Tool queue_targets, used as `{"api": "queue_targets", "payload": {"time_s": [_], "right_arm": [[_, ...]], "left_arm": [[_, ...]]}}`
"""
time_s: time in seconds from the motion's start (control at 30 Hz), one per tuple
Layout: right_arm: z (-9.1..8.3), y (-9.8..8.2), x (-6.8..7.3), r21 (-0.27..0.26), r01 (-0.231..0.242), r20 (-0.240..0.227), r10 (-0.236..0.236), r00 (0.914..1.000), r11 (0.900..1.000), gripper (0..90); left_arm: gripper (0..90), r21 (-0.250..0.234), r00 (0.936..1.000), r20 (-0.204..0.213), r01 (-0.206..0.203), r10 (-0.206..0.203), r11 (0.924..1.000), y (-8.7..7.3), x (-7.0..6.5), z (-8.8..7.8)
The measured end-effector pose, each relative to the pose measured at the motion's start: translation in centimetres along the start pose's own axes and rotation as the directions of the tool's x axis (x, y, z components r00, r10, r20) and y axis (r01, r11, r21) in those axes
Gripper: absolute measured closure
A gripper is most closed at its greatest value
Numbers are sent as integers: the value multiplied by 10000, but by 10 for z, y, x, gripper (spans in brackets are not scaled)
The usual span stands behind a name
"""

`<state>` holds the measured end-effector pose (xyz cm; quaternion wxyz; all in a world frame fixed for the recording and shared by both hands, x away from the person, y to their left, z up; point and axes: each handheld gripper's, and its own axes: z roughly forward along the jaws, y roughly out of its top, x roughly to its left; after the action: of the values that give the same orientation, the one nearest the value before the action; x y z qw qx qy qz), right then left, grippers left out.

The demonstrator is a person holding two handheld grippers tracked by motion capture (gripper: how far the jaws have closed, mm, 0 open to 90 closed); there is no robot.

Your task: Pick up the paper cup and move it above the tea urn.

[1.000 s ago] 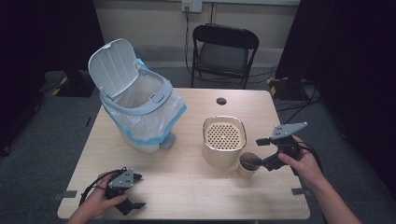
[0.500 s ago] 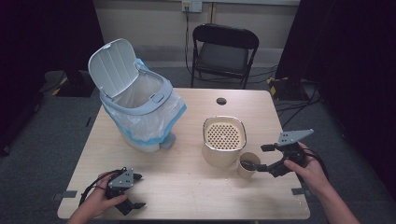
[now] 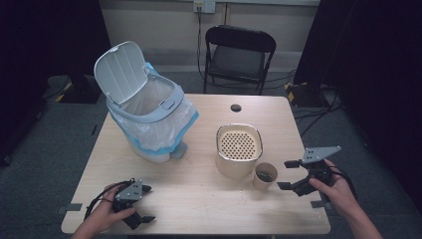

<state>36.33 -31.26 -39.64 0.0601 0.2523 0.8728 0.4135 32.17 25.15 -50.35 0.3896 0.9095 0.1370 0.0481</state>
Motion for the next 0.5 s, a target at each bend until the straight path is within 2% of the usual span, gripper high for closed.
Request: {"api": "queue_targets", "payload": {"time_s": [0.07,0.3,0.5], "right_arm": [[-1,-3,0,-115,-22,-21,22,10000,9999,148],[3,-16,0,-38,-172,68,172,9998,9998,148],[10,-26,-1,-115,-303,-84,302,9995,9995,148]], "left_arm": [[0,29,10000,3,-35,35,10000,0,0,0],[0,25,10000,3,-30,30,10000,0,0,0],[0,24,10000,2,-32,32,10000,0,0,0]]}}
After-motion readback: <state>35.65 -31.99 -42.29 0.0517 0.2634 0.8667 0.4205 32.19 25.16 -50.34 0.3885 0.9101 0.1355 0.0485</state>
